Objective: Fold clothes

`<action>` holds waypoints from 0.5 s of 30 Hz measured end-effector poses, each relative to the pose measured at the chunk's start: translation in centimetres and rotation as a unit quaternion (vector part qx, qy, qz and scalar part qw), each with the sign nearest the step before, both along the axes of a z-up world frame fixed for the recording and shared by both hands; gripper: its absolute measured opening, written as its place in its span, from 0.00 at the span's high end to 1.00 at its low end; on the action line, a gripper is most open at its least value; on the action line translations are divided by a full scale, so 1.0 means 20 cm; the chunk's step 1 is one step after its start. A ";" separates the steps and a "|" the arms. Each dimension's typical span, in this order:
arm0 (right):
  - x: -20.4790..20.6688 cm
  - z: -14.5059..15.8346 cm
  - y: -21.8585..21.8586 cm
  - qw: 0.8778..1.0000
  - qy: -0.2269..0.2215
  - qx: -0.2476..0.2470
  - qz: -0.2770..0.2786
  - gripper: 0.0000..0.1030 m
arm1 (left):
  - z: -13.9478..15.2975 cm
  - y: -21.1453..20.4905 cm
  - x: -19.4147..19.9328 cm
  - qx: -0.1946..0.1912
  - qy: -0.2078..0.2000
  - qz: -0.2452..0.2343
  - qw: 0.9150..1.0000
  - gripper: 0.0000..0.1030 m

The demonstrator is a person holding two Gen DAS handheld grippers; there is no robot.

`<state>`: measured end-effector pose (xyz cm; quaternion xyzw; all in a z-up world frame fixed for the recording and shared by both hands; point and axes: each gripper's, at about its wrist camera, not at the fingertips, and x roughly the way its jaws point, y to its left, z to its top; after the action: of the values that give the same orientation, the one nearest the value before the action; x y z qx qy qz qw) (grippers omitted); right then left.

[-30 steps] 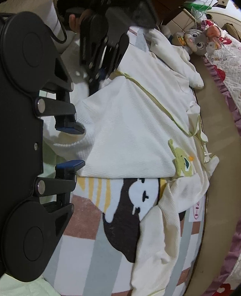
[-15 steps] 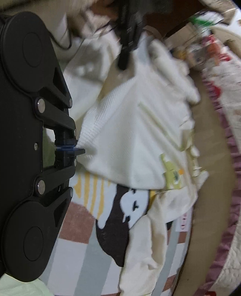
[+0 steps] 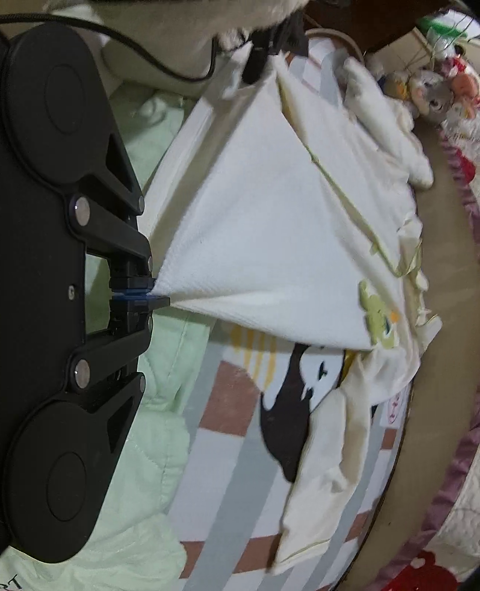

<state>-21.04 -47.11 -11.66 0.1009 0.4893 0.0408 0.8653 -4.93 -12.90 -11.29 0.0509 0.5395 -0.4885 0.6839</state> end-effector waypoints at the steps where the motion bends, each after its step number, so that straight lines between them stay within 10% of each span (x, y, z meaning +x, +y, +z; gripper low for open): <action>1: 0.02 -0.03 -0.01 1.000 0.016 0.011 0.008 0.95 | -0.02 0.00 -0.01 0.009 -0.001 0.000 1.000 0.95; 6: 0.12 -0.11 -0.01 0.997 0.072 0.028 0.031 0.70 | -0.06 -0.02 -0.08 0.050 -0.024 -0.018 0.998 0.90; 10: 0.20 0.16 -0.06 0.995 0.000 0.097 0.031 0.53 | 0.09 0.11 -0.04 -0.002 -0.022 -0.008 1.000 0.69; 15: 0.51 0.33 0.03 0.983 -0.048 0.164 0.073 0.53 | 0.28 0.28 0.06 0.029 -0.153 0.024 0.987 0.59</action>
<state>-10.85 -46.45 -5.16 0.2032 0.4400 0.1886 0.8541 -3.74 -7.27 -5.76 0.1324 0.4433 -0.4427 0.7681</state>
